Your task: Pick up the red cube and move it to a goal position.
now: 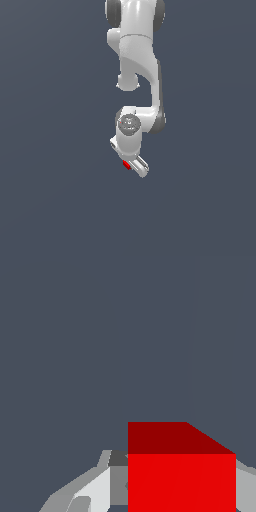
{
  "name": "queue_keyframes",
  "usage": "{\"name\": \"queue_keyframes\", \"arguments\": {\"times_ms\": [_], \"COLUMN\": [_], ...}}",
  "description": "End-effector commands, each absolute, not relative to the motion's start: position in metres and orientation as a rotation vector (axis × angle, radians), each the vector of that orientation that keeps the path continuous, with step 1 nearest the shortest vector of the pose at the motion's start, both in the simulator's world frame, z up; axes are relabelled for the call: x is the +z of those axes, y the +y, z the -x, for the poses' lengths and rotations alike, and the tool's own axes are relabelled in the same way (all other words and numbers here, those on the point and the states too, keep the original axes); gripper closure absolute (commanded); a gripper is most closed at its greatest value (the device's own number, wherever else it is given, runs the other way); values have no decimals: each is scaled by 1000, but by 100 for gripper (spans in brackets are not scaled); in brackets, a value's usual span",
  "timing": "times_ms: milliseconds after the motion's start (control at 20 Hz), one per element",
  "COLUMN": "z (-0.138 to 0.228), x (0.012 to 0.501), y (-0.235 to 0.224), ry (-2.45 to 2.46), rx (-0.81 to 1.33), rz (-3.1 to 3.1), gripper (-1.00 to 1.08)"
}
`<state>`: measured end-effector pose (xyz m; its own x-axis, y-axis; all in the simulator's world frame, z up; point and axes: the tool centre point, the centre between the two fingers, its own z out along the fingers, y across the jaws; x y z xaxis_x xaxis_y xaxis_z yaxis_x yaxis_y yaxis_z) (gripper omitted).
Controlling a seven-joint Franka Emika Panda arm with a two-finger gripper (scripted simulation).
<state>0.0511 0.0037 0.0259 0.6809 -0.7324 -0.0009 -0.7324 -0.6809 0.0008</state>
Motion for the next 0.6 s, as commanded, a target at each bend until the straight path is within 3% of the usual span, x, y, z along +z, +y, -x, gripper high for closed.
{"name": "queue_keyframes", "arguments": {"times_ms": [0, 550], "z": [-46, 4], "x": [31, 66], "y": [2, -11], "ry": [-1255, -1255], "rx": [0, -1], "rz": [-2880, -2881], "gripper": [108, 108]}}
